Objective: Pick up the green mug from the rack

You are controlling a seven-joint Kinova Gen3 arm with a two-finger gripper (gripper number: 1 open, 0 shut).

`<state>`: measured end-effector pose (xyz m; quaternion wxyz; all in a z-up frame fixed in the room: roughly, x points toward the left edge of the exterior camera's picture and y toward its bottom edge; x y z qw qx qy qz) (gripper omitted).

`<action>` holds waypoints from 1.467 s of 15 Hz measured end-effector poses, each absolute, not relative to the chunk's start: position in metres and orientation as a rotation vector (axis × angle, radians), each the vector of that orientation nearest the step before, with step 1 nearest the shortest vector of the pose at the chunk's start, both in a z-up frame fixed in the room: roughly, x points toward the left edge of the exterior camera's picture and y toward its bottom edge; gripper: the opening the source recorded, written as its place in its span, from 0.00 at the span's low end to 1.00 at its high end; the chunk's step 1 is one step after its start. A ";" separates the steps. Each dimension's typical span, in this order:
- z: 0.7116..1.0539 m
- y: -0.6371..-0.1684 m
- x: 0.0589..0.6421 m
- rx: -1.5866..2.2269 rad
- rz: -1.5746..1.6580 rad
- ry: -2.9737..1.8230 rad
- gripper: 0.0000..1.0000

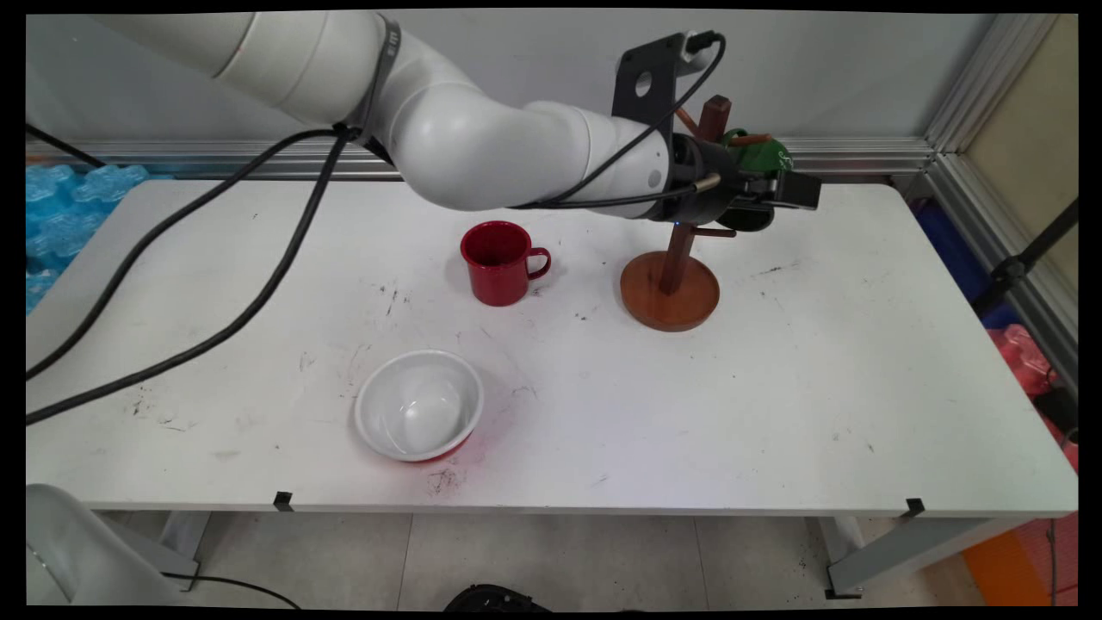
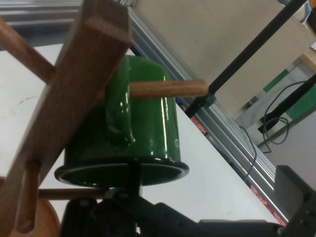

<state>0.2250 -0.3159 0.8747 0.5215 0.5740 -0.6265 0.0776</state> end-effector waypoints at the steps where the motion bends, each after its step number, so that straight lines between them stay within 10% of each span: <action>1: 0.874 -0.316 0.224 1.377 0.186 -1.500 1.00; 22: 0.851 -0.336 0.204 1.435 0.207 -1.463 1.00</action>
